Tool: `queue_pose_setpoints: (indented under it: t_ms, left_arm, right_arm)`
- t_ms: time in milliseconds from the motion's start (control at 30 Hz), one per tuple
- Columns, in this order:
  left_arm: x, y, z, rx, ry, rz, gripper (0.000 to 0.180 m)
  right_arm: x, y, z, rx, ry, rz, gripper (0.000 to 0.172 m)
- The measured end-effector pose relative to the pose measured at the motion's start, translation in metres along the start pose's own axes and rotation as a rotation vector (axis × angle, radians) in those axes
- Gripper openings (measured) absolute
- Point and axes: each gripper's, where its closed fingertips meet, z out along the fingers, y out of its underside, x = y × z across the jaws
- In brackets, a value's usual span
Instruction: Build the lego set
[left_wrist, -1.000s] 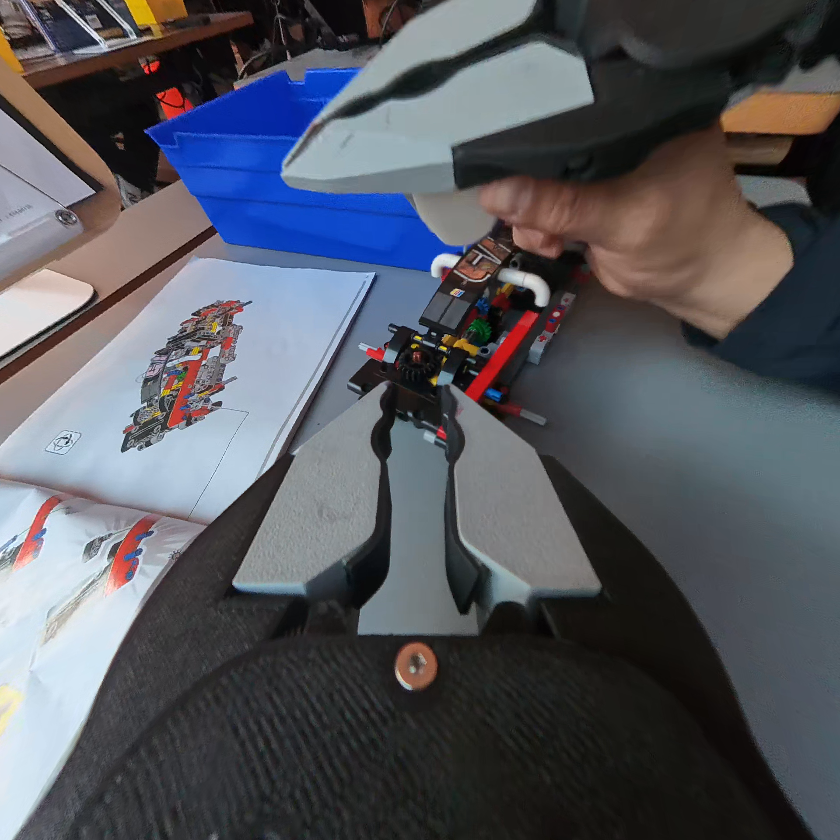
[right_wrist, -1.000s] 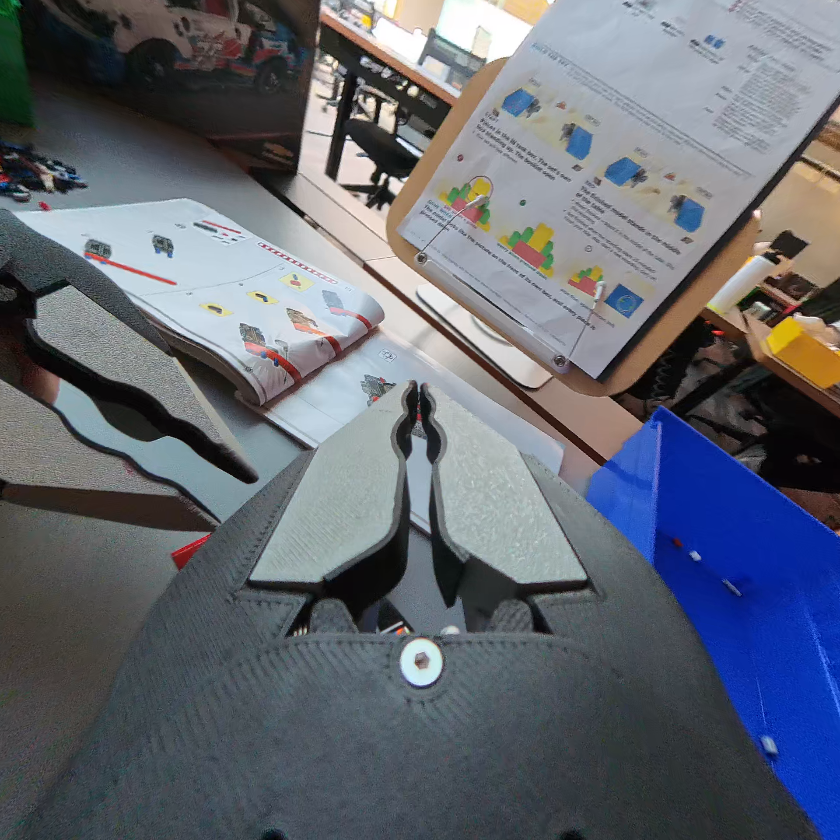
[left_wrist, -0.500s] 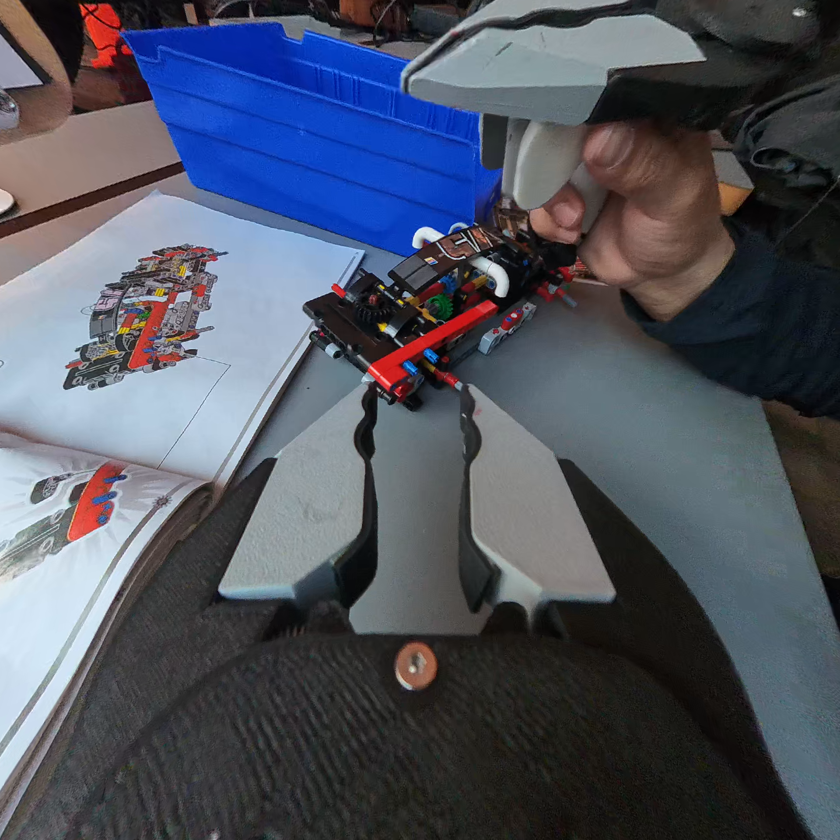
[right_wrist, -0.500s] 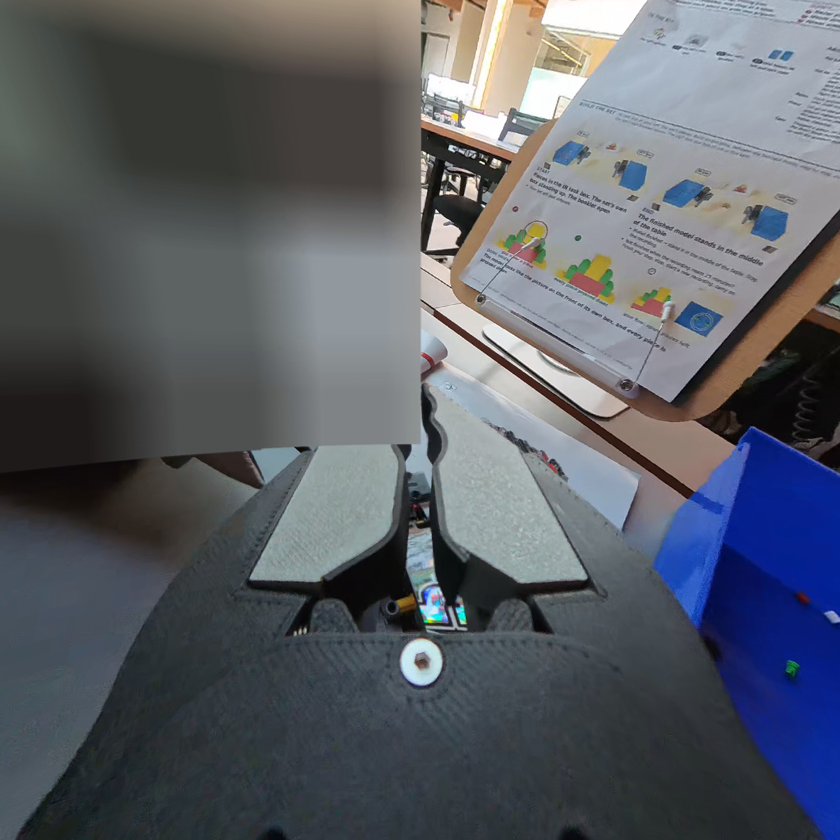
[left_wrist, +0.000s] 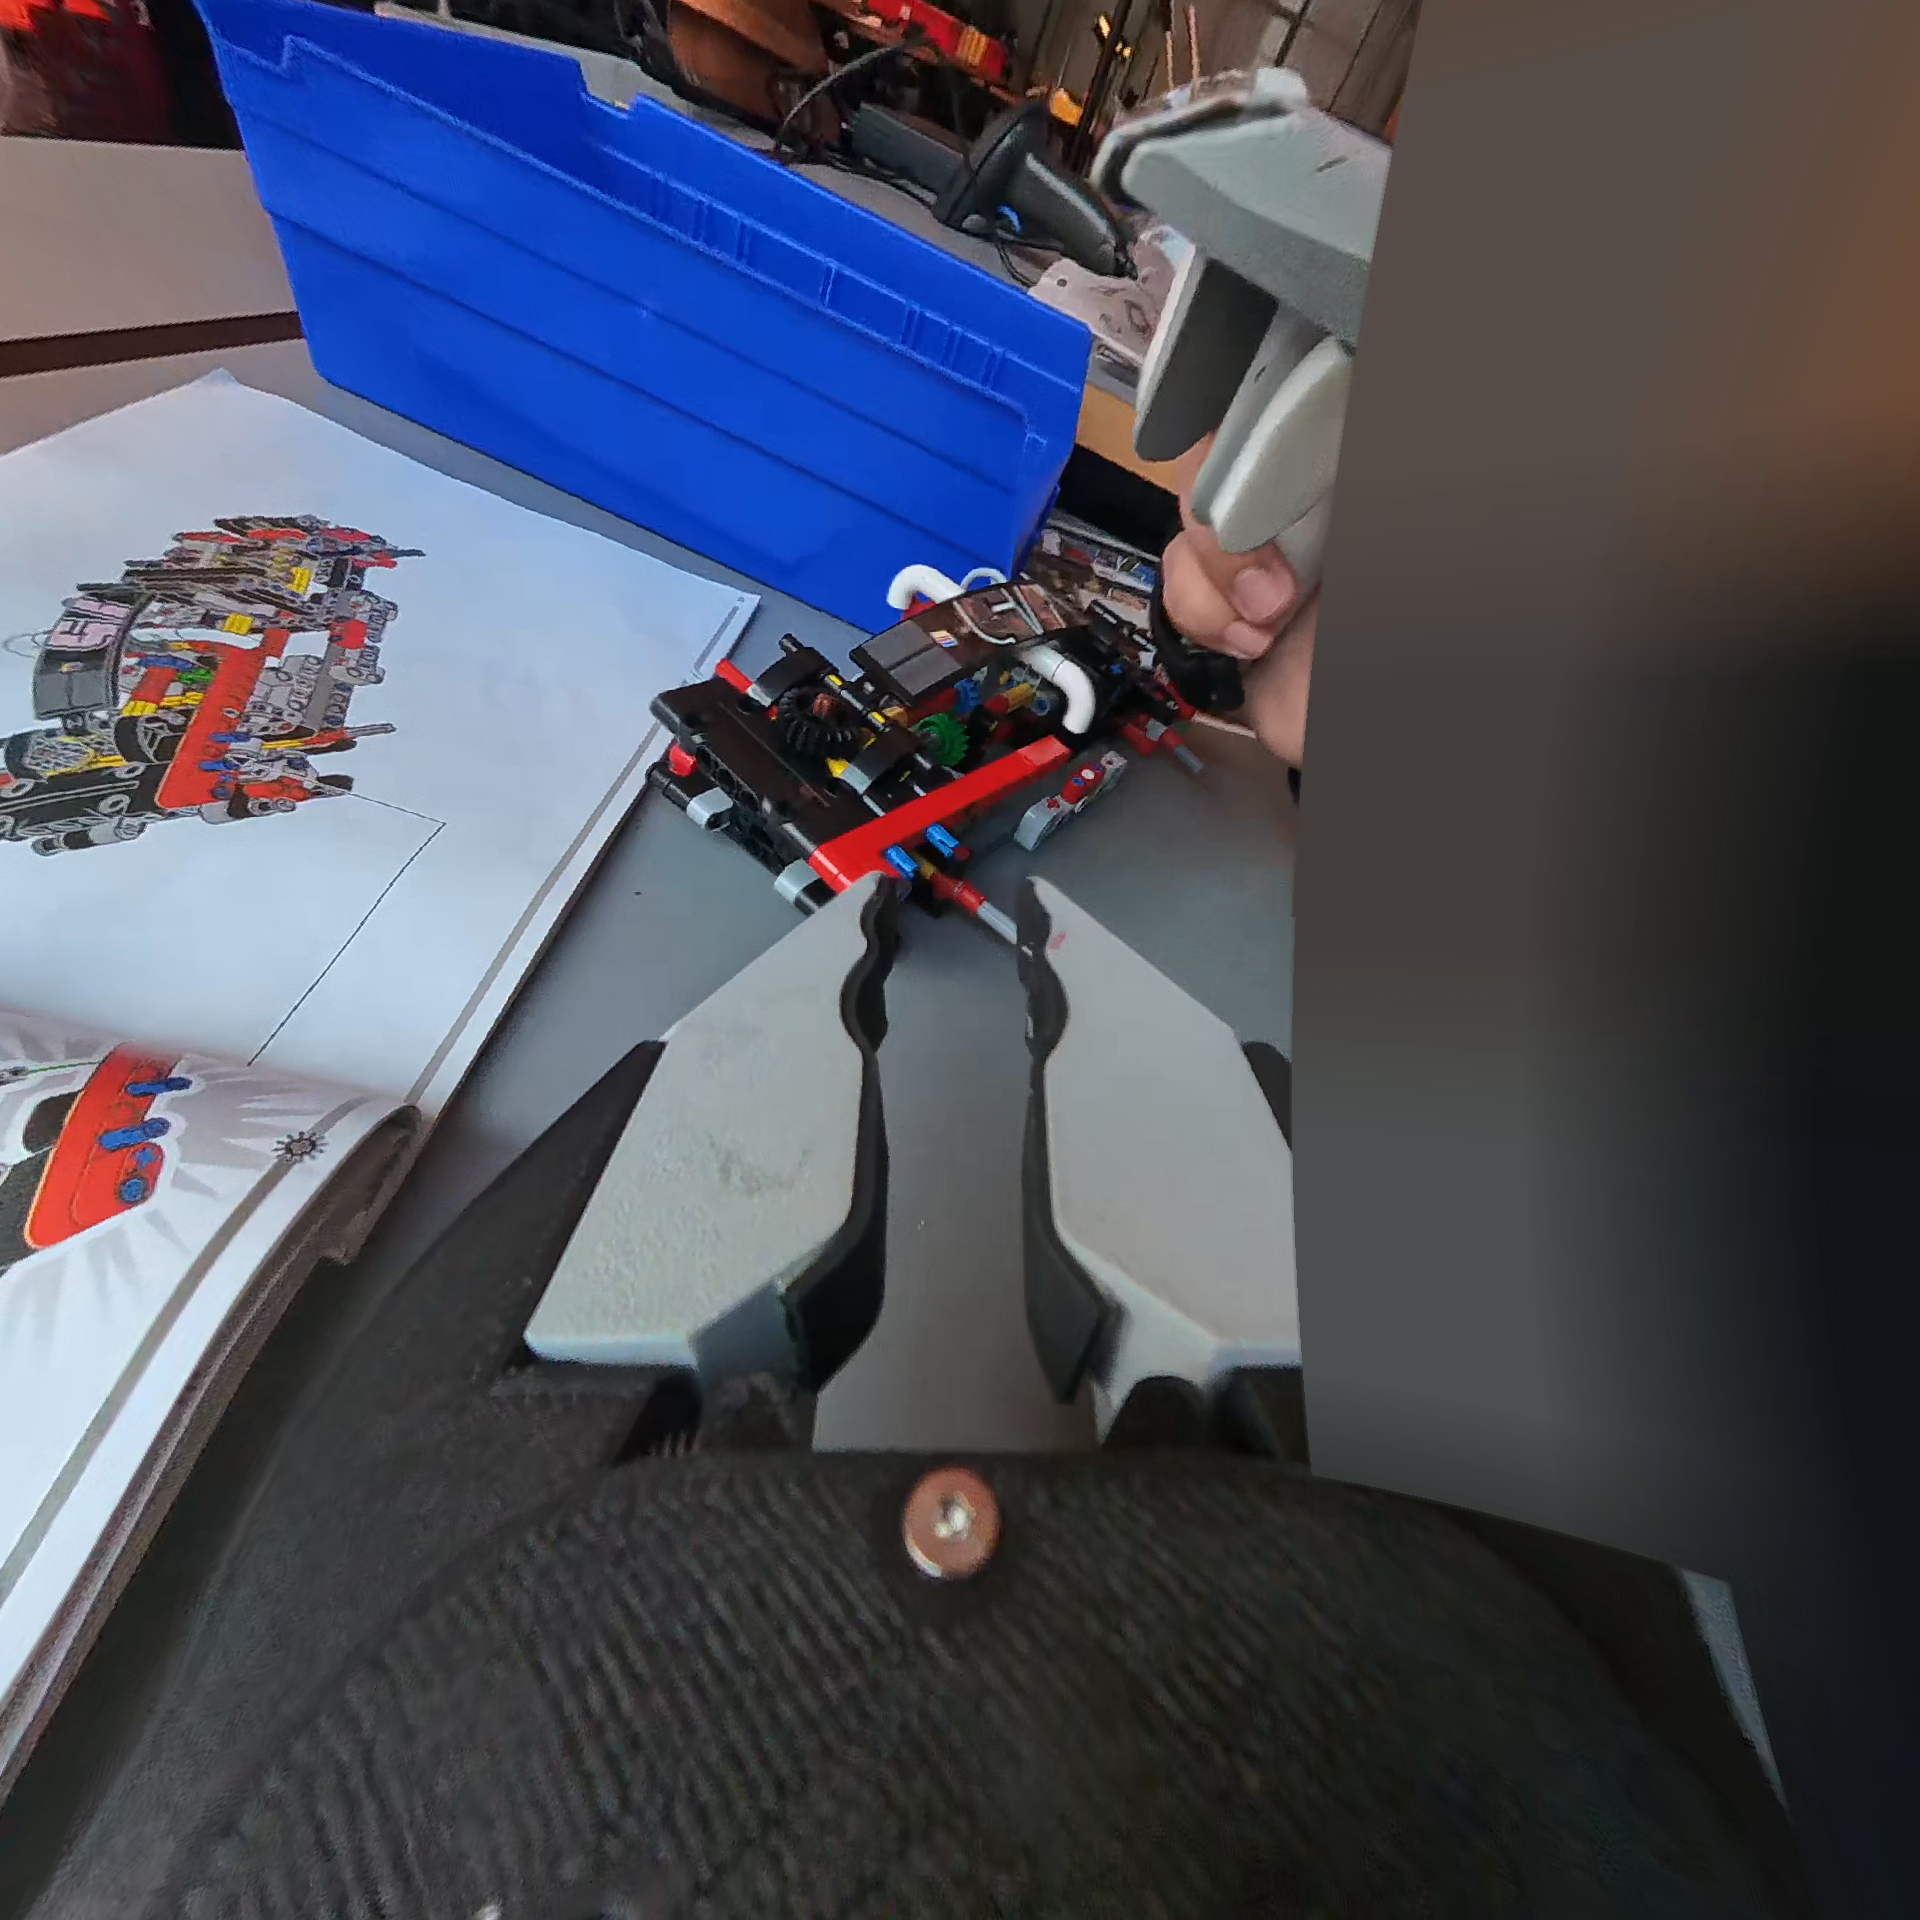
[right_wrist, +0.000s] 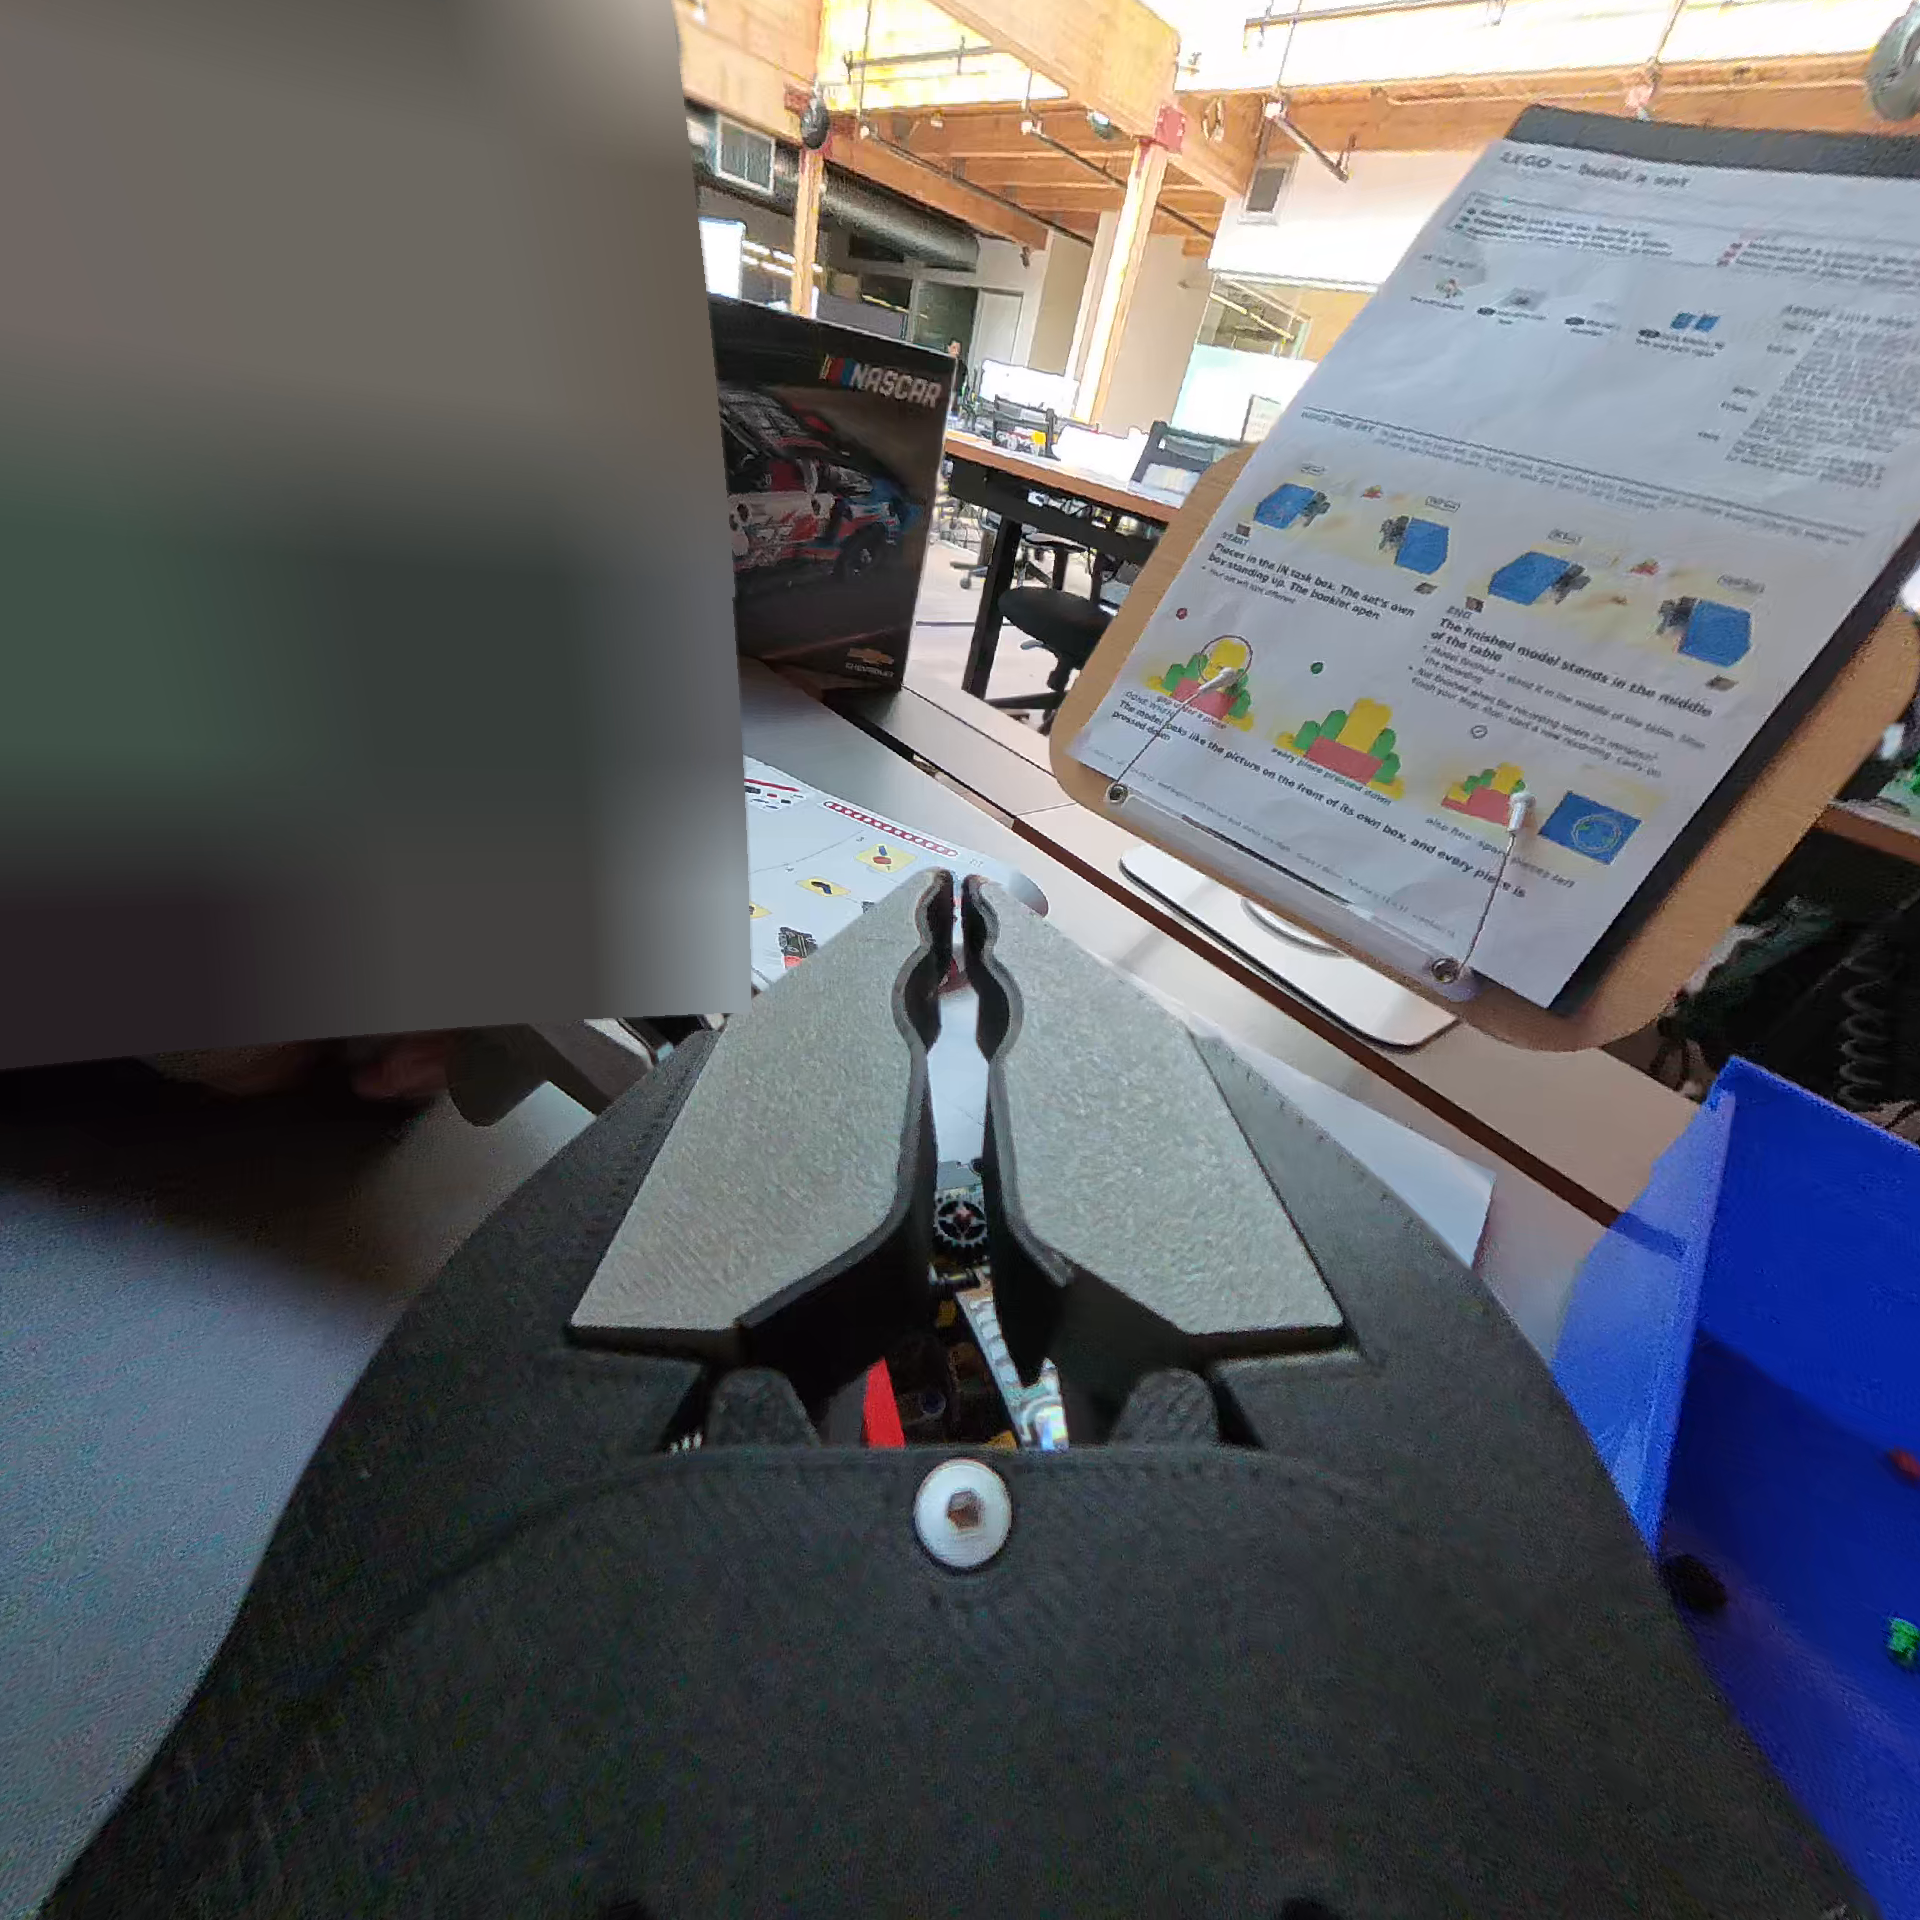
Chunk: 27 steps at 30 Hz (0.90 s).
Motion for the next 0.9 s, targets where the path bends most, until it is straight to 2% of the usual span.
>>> queue_pose_setpoints:
  t_ms: [33,200,367,533,900]
  left_arm:
    - [0.0,0.002,0.002,-0.015,-0.017,0.017,0.019]
    - [0.002,0.014,0.013,-0.112,-0.063,0.106,0.016]
    - [0.002,0.015,0.015,-0.132,-0.133,0.206,0.011]
    - [0.002,0.023,0.023,-0.193,-0.138,0.229,0.011]
    - [0.02,0.039,0.027,-0.276,-0.098,0.376,0.002]
  right_arm:
    - [-0.003,-0.002,0.0,0.006,-0.001,-0.022,0.0]
    - [-0.008,-0.005,0.0,0.041,0.018,-0.062,0.0]
    - [-0.001,0.013,0.007,-0.014,0.036,-0.035,0.0]
    - [0.003,0.033,0.013,-0.075,0.03,-0.004,0.0]
    - [-0.016,0.02,0.01,-0.044,-0.002,-0.074,0.0]
